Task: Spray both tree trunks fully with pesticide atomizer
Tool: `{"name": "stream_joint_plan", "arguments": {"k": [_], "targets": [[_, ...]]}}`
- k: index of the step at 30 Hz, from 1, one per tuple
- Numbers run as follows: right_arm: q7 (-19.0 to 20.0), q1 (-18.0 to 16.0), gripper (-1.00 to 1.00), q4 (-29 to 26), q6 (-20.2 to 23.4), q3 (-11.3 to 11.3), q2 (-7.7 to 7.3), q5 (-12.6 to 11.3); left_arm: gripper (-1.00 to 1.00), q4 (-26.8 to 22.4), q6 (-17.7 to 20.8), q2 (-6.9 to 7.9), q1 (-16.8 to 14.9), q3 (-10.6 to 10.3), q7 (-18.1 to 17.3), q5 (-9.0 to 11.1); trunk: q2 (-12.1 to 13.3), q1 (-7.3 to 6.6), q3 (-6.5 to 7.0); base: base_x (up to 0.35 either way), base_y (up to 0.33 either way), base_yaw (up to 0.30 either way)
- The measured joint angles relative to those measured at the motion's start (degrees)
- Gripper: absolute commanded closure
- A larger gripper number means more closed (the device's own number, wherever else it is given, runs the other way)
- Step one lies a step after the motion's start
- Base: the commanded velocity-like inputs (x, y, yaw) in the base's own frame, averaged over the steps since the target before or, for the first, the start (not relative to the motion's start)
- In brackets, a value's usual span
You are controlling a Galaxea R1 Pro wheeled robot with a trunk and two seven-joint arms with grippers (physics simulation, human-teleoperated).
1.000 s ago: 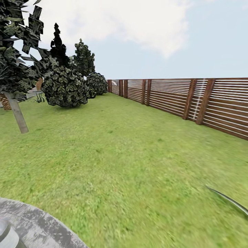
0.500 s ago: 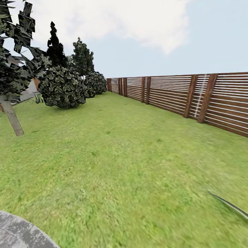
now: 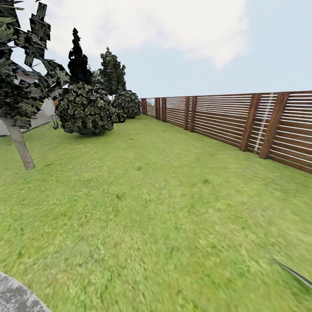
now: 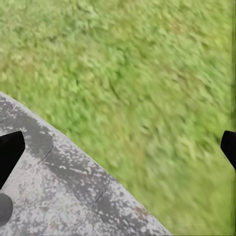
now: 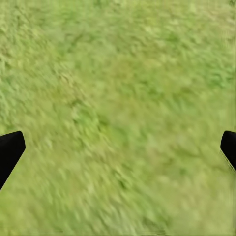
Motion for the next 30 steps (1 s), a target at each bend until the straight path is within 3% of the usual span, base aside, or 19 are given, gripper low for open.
{"name": "stream_joint_plan", "arguments": {"k": [11, 30], "targets": [[0.00, -0.01, -1.00, 0.02, -0.06, 0.00, 0.00, 0.00, -1.00, -0.01, 0.00, 0.00, 0.01, 0.00, 0.01, 0.00, 0.00, 0.00, 0.00, 0.312, -0.154, 0.041], [0.00, -0.02, -1.00, 0.03, -0.08, 0.00, 0.09, 0.00, -1.00, -0.03, 0.01, 0.01, 0.02, 0.00, 0.03, 0.08, 0.00, 0.00, 0.00, 0.335, -0.028, 0.267]]}}
